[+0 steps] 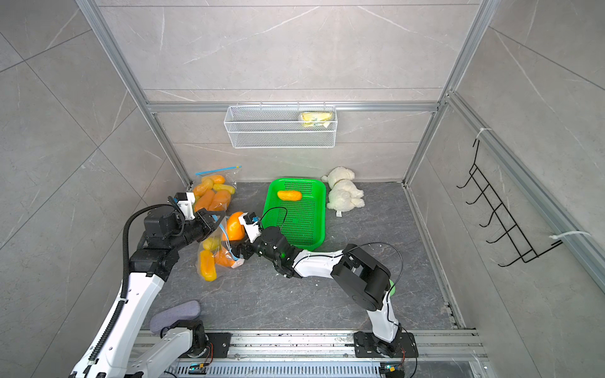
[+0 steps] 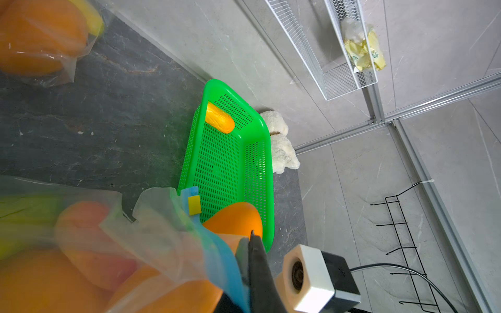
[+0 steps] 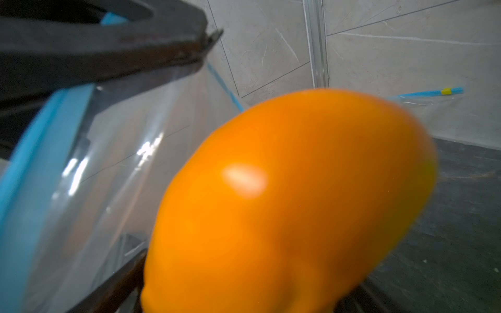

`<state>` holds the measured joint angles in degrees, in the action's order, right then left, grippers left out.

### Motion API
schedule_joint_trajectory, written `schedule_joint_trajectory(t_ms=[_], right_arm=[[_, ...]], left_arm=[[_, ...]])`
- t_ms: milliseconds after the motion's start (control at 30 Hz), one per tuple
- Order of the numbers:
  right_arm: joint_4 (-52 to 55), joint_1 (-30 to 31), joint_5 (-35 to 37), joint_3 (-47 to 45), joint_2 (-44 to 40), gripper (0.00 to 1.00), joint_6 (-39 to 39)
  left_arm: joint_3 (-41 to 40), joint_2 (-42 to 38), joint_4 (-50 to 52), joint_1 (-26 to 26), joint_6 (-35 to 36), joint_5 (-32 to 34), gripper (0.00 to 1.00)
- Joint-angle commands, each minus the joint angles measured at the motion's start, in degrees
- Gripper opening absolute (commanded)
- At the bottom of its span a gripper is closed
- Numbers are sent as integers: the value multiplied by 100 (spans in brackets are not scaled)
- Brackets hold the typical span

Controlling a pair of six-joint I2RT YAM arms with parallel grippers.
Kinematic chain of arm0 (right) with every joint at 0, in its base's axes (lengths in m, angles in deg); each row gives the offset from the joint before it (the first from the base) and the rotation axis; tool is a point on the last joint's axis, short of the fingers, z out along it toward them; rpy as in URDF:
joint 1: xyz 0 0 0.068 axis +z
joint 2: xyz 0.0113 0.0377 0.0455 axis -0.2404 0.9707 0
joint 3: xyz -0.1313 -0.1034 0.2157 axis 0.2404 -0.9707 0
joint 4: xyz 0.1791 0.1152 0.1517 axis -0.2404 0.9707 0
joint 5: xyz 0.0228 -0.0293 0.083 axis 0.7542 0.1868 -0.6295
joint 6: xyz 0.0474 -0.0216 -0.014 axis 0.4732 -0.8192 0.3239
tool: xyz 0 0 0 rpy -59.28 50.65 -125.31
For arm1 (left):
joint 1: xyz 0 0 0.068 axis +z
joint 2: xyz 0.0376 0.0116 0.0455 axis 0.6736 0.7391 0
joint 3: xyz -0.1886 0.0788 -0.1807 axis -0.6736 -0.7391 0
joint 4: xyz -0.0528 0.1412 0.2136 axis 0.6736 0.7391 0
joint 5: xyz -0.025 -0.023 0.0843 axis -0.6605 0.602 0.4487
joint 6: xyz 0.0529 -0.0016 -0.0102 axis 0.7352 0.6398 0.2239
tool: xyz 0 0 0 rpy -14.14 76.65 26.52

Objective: Place the mango in a zip-top bag and seal the zipper
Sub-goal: Place the mango in the zipper food storage bag.

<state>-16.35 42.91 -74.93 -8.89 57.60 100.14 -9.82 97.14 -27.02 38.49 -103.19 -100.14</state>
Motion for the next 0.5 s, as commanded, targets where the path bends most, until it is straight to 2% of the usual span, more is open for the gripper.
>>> schedule_joint_trajectory(t_ms=[0, 100, 167, 300, 333, 400, 467], right_arm=[[427, 14, -320, -65, -389, 93, -380], [660, -20, -260, -18, -479, 80, -515], [674, -56, -226, -2, -514, 66, -556], [585, -96, 29, 127, -476, 56, -640], [440, -95, 204, 155, -430, 45, -601], [40, -101, 480, 177, -309, 39, -467], [216, -94, 699, 423, -161, 35, -439]], left_arm=[[180, 15, -653, 25, 61, 74, 0], [228, 69, -712, 25, 11, -11, 0], [278, 83, -762, 25, -10, -92, 0], [408, 85, -792, 25, -64, -211, 0], [431, 71, -797, 25, -82, -240, 0], [439, 41, -852, 25, -152, -325, 0], [416, 13, -966, 19, -211, -428, 0]])
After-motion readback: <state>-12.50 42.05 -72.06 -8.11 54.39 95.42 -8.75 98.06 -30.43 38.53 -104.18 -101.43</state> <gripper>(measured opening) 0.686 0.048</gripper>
